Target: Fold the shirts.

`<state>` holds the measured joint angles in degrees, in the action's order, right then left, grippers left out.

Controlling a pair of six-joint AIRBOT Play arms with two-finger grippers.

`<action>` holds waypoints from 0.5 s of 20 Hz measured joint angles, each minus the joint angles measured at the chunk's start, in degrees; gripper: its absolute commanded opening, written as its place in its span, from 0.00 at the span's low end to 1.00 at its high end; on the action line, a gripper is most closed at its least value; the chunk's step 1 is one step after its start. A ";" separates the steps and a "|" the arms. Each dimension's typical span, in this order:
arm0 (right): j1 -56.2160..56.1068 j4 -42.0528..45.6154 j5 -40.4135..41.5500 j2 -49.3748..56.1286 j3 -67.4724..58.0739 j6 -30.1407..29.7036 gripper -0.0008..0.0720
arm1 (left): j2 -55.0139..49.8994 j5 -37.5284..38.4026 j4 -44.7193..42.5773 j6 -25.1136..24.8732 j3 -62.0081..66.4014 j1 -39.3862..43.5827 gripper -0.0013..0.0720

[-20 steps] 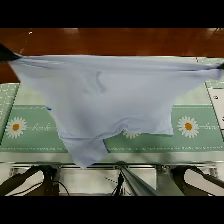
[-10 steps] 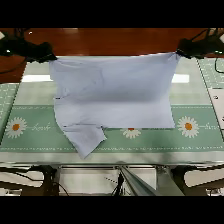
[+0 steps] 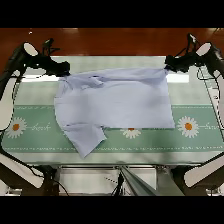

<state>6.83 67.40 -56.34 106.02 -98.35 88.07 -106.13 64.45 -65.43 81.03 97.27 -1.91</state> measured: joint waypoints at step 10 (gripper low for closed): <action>1.25 8.07 -19.69 -1.14 -0.02 -0.85 0.04 | -1.40 20.31 -2.32 0.42 3.06 -3.48 0.05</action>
<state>8.08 75.46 -76.03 104.88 -98.37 87.22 -107.53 84.75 -67.75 81.45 100.33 -5.39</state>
